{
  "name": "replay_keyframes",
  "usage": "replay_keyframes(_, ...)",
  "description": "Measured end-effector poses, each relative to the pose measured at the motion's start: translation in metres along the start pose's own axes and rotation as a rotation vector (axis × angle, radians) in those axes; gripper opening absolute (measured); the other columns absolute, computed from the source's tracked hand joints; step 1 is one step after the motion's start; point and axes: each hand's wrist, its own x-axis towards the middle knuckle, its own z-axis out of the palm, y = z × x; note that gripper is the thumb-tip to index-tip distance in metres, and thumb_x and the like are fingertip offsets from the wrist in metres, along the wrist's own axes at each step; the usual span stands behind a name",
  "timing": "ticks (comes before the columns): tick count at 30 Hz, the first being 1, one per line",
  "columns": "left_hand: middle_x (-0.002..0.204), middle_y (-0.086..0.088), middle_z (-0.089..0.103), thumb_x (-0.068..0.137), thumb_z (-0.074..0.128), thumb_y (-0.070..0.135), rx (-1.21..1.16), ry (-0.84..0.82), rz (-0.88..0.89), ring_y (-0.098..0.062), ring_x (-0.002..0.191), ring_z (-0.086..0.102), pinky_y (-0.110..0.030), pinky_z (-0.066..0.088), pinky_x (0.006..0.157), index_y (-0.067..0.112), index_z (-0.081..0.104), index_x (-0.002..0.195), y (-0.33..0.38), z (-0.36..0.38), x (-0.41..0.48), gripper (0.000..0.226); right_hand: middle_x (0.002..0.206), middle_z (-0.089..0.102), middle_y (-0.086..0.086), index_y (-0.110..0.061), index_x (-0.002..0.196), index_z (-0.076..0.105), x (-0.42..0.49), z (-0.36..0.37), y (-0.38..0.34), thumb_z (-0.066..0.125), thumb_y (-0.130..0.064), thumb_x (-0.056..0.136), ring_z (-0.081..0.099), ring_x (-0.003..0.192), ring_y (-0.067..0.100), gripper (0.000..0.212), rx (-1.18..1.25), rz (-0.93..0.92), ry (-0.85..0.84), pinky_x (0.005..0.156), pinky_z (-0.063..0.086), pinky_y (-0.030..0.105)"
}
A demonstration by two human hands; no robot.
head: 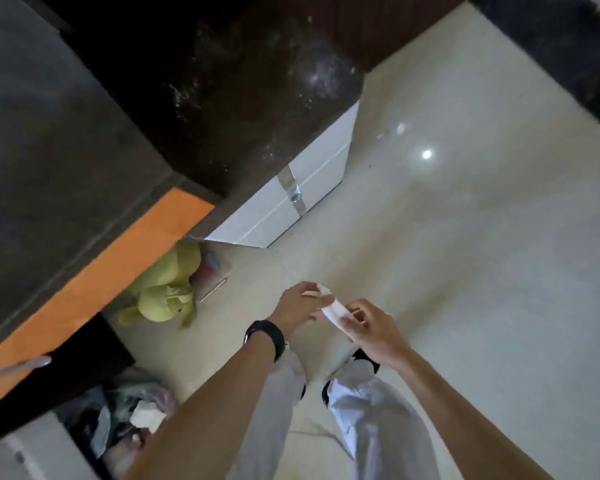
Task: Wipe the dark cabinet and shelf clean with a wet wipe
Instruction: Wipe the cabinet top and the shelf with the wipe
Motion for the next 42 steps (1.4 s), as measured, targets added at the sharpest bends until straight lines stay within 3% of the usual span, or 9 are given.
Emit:
replay_keyframes(8,0.074,-0.003,0.065,0.087,0.075,0.025,-0.06,0.141,0.328,-0.013,0.064,0.059,-0.021,0.044,0.058,0.002,0.067,0.092,0.084,-0.027,-0.242,0.025,0.065,0.069,-0.001,-0.026,0.083,0.072,-0.16,-0.075,-0.174,0.071,-0.041,0.077,0.061,0.056,0.012,0.016,0.198,-0.148,0.091,0.058,0.046,0.028)
replay_keyframes(13,0.068,-0.001,0.066,0.084,0.078,0.035,-0.003,0.406,0.457,-0.003,0.054,0.06,-0.016,0.042,0.053,0.003,0.071,0.08,0.087,-0.101,-0.307,0.033,0.068,0.07,-0.011,-0.03,0.077,0.071,-0.181,-0.051,-0.26,0.073,-0.033,0.086,0.064,0.063,0.003,0.009,0.002,-0.294,0.094,0.061,0.045,0.02)
replay_keyframes(19,0.067,0.006,0.073,0.078,0.079,0.042,-0.148,0.653,0.415,-0.016,0.067,0.072,-0.035,0.062,0.066,0.035,0.073,0.074,0.088,-0.204,-0.316,0.01,0.082,0.07,-0.016,-0.029,0.088,0.074,-0.143,0.013,-0.359,0.067,-0.033,0.089,0.061,0.075,-0.004,0.008,-0.239,-0.417,0.125,0.063,0.04,0.007)
replay_keyframes(23,0.085,0.016,0.072,0.087,0.068,0.038,-0.082,0.699,0.428,-0.009,0.09,0.069,-0.013,0.047,0.071,0.031,0.07,0.107,0.112,-0.267,-0.288,0.021,0.09,0.071,-0.009,-0.029,0.093,0.069,-0.089,0.049,-0.41,0.062,-0.032,0.092,0.065,0.089,0.014,0.008,-0.311,-0.378,0.19,0.063,0.041,0.013)
replay_keyframes(27,0.149,-0.006,0.041,0.094,0.055,0.037,0.404,0.828,0.285,-0.029,0.139,0.035,-0.037,0.034,0.11,0.022,0.04,0.147,0.111,-0.308,-0.261,0.057,0.139,0.055,0.008,-0.012,0.137,0.054,-0.048,0.077,-0.413,0.064,-0.033,0.091,0.051,0.126,0.03,0.052,-0.734,-0.47,0.453,0.1,0.048,0.039)
replay_keyframes(29,0.164,-0.006,0.018,0.097,0.048,0.04,0.605,0.845,0.299,-0.027,0.15,0.014,-0.042,0.021,0.119,0.023,0.023,0.156,0.098,-0.317,-0.251,0.066,0.158,0.037,0.008,-0.01,0.15,0.039,-0.038,0.09,-0.406,0.056,-0.036,0.095,0.035,0.145,0.027,0.063,-0.883,-0.658,0.4,0.113,0.039,0.043)
replay_keyframes(31,0.167,-0.001,-0.001,0.099,0.043,0.044,0.726,0.818,0.351,-0.024,0.153,0.001,-0.048,0.012,0.12,0.027,0.009,0.159,0.089,-0.322,-0.241,0.071,0.166,0.015,0.003,-0.013,0.157,0.02,-0.024,0.099,-0.399,0.038,-0.043,0.102,0.013,0.153,0.019,0.065,-1.008,-0.76,0.28,0.122,0.021,0.045)
replay_keyframes(35,0.166,0.003,-0.005,0.1,0.039,0.046,0.838,0.876,0.423,-0.022,0.153,-0.001,-0.053,0.009,0.12,0.028,0.006,0.159,0.078,-0.321,-0.229,0.07,0.167,0.005,0.002,-0.014,0.159,0.011,0.002,0.104,-0.404,0.023,-0.052,0.104,0.003,0.154,0.016,0.068,-1.179,-0.806,0.122,0.12,0.018,0.05)
replay_keyframes(42,0.166,0.0,-0.004,0.101,0.034,0.046,0.803,0.902,0.439,-0.021,0.153,-0.004,-0.052,0.008,0.12,0.025,0.007,0.159,0.092,-0.318,-0.212,0.067,0.165,-0.017,-0.003,-0.02,0.156,-0.011,0.073,0.082,-0.472,-0.003,-0.066,0.094,-0.016,0.151,0.013,0.078,-0.935,-0.413,0.423,0.123,-0.004,0.049)
